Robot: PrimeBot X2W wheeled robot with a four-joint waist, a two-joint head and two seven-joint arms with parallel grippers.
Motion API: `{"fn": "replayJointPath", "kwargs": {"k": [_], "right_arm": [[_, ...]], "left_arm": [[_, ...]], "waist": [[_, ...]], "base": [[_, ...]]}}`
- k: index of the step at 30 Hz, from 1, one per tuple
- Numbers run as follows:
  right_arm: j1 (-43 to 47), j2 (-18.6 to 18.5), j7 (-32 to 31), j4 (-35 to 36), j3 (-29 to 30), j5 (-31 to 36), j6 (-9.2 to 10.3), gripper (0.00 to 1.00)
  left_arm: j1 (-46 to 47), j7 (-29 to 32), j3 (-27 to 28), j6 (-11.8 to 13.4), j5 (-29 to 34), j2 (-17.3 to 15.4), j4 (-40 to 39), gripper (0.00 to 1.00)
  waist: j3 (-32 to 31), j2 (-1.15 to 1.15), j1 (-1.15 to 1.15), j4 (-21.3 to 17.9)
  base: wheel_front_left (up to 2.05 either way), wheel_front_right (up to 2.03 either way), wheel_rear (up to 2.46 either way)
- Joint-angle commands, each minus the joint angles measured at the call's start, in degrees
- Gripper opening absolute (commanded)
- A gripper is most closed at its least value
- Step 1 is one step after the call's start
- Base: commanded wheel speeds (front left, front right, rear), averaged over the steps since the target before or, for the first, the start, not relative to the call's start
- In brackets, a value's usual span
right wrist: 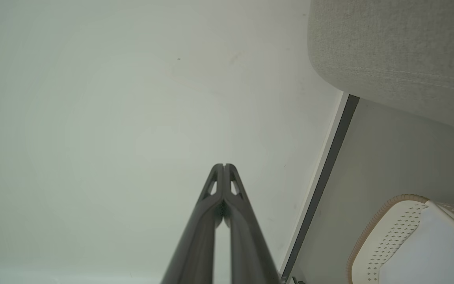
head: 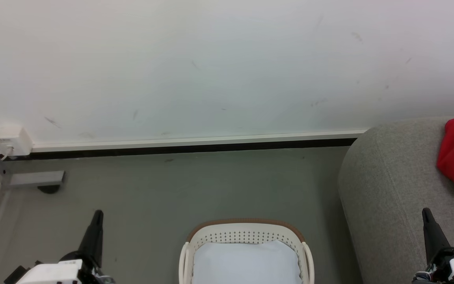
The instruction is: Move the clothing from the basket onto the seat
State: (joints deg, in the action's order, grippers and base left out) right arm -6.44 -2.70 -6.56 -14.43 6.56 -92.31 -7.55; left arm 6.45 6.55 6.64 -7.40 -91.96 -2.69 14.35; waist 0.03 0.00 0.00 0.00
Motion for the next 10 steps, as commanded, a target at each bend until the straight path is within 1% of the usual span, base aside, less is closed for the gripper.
{"fn": "replayJointPath", "kwargs": {"k": [1,10], "right_arm": [[-0.33,-0.35,-0.24,0.33,0.20,-0.07,0.12,0.00],[-0.33,-0.35,-0.24,0.33,0.20,-0.06,0.12,0.00]], "left_arm": [[0.39,0.30,0.14,-0.25,-0.67,-0.36,-0.06,0.00],[0.39,0.29,0.13,-0.25,-0.67,-0.36,-0.06,0.00]], "waist": [[0.00,0.00,0.00,0.00],[0.00,0.00,0.00,0.00]], "base": [[0.00,0.00,0.00],[0.00,0.00,0.00]]}}
